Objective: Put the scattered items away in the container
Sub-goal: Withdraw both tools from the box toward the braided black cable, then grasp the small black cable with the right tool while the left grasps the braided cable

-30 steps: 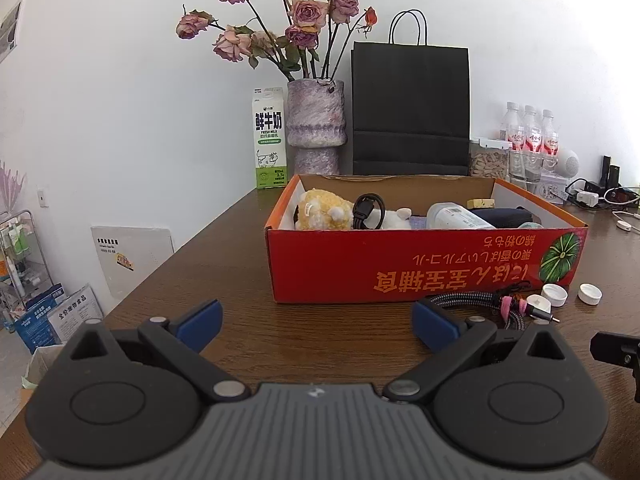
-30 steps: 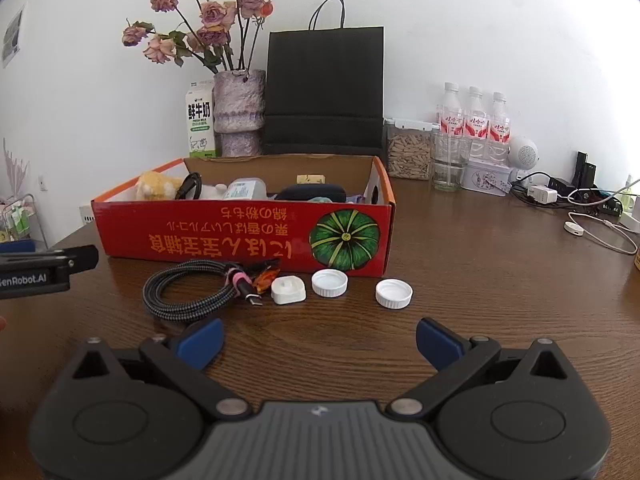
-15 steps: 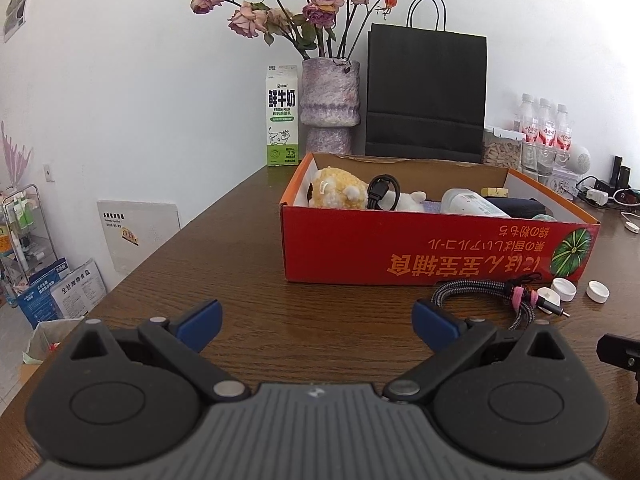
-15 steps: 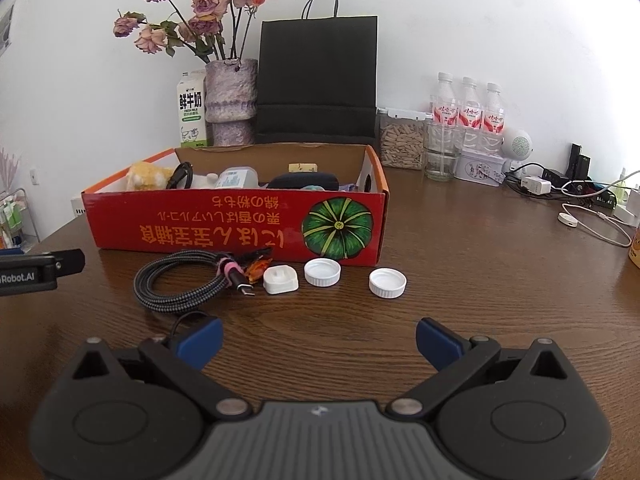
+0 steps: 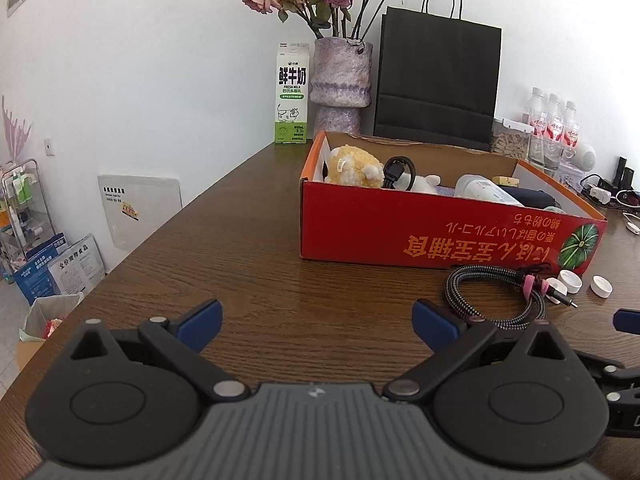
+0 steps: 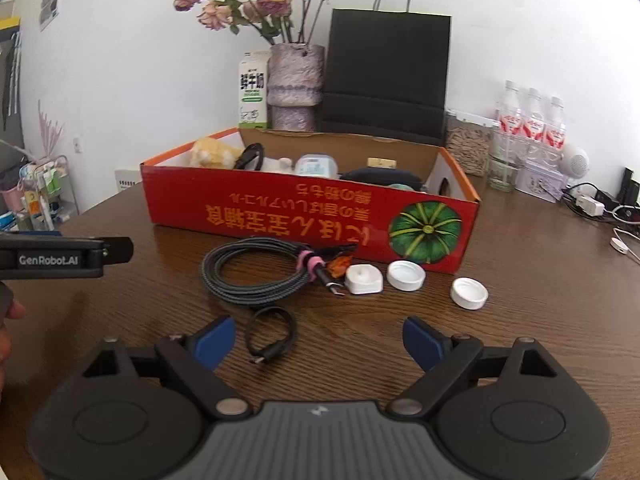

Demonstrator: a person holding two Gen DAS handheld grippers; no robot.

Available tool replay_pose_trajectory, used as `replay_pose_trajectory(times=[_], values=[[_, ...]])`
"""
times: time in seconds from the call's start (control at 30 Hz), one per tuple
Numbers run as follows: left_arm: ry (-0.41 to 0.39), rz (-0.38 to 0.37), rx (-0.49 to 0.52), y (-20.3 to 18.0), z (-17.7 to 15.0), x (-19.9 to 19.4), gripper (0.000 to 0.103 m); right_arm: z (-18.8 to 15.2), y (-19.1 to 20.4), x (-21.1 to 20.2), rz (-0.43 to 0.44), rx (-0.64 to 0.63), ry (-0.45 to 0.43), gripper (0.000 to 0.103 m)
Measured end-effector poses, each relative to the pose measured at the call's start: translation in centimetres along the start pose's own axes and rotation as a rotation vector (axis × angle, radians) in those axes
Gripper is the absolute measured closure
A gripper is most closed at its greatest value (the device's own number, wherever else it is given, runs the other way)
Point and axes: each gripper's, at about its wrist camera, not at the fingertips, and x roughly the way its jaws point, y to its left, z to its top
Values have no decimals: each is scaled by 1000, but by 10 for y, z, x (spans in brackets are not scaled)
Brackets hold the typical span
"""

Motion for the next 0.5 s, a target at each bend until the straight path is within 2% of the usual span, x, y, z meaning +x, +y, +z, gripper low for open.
replay_pose_trajectory(times=[0.03, 0.07, 0.1, 0.13, 0.2, 0.5], values=[[0, -2, -1, 0, 0, 0, 0, 2, 4, 4, 8, -1, 18, 22], [0, -4, -2, 0, 0, 0, 0, 4, 6, 9, 14, 0, 37, 28], [1, -5, -2, 1, 0, 0, 0, 4, 8, 14, 21, 3, 59, 40], [3, -7, -2, 1, 0, 0, 0, 5, 8, 16, 43, 19, 58, 43], [10, -11, 0, 1, 0, 1, 0, 6, 10, 16, 42, 14, 50, 75], [36, -22, -12, 3, -1, 4, 0, -1, 3, -1, 60, 21, 32, 77]])
